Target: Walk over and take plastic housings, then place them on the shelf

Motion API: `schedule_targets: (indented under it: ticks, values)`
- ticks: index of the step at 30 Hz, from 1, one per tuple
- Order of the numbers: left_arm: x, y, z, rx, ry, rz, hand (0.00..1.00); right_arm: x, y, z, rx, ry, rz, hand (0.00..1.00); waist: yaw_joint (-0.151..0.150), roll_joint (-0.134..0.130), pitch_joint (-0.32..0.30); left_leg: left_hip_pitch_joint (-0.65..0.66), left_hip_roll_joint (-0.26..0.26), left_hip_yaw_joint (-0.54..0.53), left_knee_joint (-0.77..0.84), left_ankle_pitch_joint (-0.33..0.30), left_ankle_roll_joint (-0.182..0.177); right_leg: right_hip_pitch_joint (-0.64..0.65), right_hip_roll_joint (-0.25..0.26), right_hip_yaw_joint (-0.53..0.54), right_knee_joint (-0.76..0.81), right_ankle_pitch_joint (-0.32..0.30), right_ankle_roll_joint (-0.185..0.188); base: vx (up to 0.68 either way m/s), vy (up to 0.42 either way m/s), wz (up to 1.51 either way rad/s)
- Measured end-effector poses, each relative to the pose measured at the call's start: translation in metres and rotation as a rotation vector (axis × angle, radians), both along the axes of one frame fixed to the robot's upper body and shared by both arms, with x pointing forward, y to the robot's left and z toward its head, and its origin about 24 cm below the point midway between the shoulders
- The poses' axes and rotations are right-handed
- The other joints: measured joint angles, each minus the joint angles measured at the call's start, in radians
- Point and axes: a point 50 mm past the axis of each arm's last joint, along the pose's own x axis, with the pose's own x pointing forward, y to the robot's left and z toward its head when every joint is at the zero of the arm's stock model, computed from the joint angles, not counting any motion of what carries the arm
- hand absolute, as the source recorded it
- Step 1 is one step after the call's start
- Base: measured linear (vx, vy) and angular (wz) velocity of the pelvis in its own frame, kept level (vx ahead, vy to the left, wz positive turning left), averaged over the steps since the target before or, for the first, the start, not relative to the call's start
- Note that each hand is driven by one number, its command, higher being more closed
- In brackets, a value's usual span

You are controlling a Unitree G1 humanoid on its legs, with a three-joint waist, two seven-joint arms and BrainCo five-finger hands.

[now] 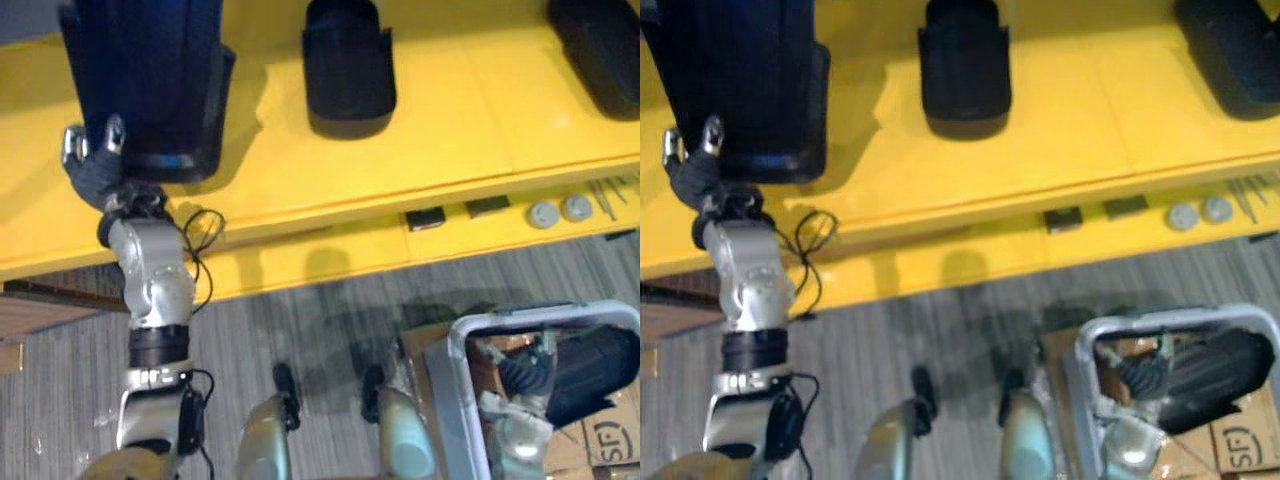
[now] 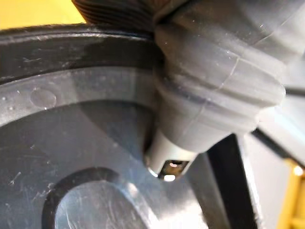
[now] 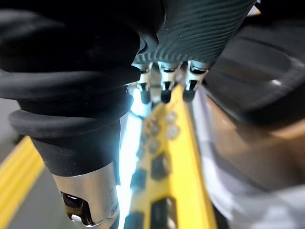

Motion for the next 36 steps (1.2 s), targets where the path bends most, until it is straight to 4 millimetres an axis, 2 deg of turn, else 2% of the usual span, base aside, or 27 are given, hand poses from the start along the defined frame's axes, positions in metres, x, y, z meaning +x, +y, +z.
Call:
schedule_targets:
  ticks: [3, 7, 11, 14, 19, 32, 33, 36]
  values:
    - [0.006, 0.001, 0.013, -0.008, 0.0, 0.0, 1.0, -0.003, 0.005, -0.008, 0.017, 0.035, 0.02, 0.0, 0.015, -0.003, 0.002, -0.001, -0.008, 0.019, -0.006, 0.0, 0.0, -0.025, -0.014, 0.011, 0.026, -0.012, -0.002, 0.01, 0.001, -0.05]
    - [0.019, 0.008, 0.016, -0.009, 0.052, 0.018, 1.0, -0.006, 0.007, -0.013, 0.025, 0.06, 0.025, 0.0, 0.014, -0.007, 0.005, 0.004, -0.016, 0.028, -0.02, 0.005, -0.004, -0.042, -0.019, 0.028, 0.042, -0.022, 0.003, 0.05, -0.023, -0.06]
    - [0.038, 0.008, 0.043, 0.045, 0.091, 0.012, 1.0, -0.005, 0.012, -0.014, 0.022, 0.065, 0.063, 0.0, 0.011, -0.041, 0.028, 0.026, -0.028, 0.038, -0.067, 0.038, -0.01, -0.058, -0.023, 0.036, 0.056, -0.026, -0.003, 0.05, -0.037, -0.02]
    - [0.043, 0.017, 0.051, 0.037, 0.12, 0.027, 1.0, -0.006, 0.011, -0.017, 0.018, 0.081, 0.071, 0.0, 0.01, -0.042, 0.045, 0.049, -0.033, 0.051, -0.093, 0.046, -0.012, -0.057, -0.023, 0.049, 0.056, -0.026, -0.003, 0.05, -0.023, -0.11]
    - [0.048, 0.04, 0.049, 0.036, 0.213, 0.078, 1.0, -0.008, 0.015, -0.026, 0.025, 0.128, 0.102, 0.0, -0.005, -0.043, 0.048, 0.079, -0.036, 0.076, -0.13, 0.054, -0.013, -0.056, -0.017, 0.071, 0.053, -0.025, -0.003, 0.05, -0.012, -0.11]
    - [0.052, 0.06, 0.042, 0.01, 0.301, 0.098, 1.0, -0.003, 0.019, -0.036, 0.035, 0.172, 0.158, 0.0, -0.015, -0.044, 0.049, 0.123, -0.054, 0.078, -0.222, 0.105, -0.016, -0.051, -0.011, 0.082, 0.04, -0.025, -0.004, 0.01, -0.004, -0.02]
    - [0.052, 0.061, 0.042, 0.006, 0.306, 0.097, 0.0, -0.002, 0.019, -0.036, 0.036, 0.174, 0.16, 0.0, -0.015, -0.044, 0.049, 0.124, -0.054, 0.078, -0.222, 0.106, -0.017, -0.051, -0.011, 0.082, 0.04, -0.025, -0.004, 0.0, 0.0, 0.0]
    - [0.05, 0.07, 0.041, 0.007, 0.319, 0.116, 0.0, 0.0, 0.019, -0.037, 0.037, 0.177, 0.174, 0.0, -0.021, -0.045, 0.049, 0.127, -0.059, 0.075, -0.243, 0.124, -0.014, -0.053, -0.012, 0.081, 0.038, -0.025, -0.004, -0.01, -0.009, 0.04]
